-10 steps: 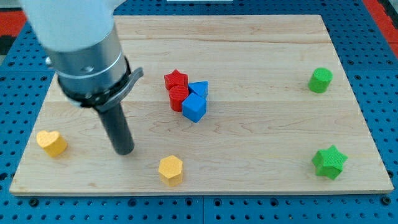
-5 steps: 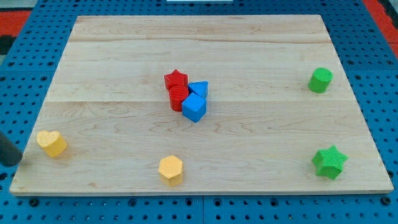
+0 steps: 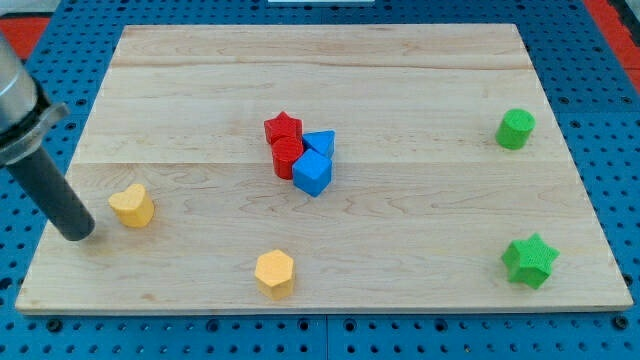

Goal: Slide yellow heart up and right

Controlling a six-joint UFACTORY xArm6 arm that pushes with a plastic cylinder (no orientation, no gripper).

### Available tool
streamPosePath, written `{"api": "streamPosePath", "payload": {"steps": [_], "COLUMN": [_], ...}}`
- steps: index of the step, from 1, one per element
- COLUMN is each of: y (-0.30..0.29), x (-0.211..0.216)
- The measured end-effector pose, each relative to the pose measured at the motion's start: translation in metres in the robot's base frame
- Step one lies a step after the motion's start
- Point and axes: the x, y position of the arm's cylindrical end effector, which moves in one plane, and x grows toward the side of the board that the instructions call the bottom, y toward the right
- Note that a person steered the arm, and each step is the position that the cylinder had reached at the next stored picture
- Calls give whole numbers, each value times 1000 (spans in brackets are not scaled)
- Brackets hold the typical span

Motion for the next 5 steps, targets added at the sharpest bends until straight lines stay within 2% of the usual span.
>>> {"api": "streamPosePath", "payload": {"steps": [2, 5], "y": [28, 123], "x": [-25, -35]}}
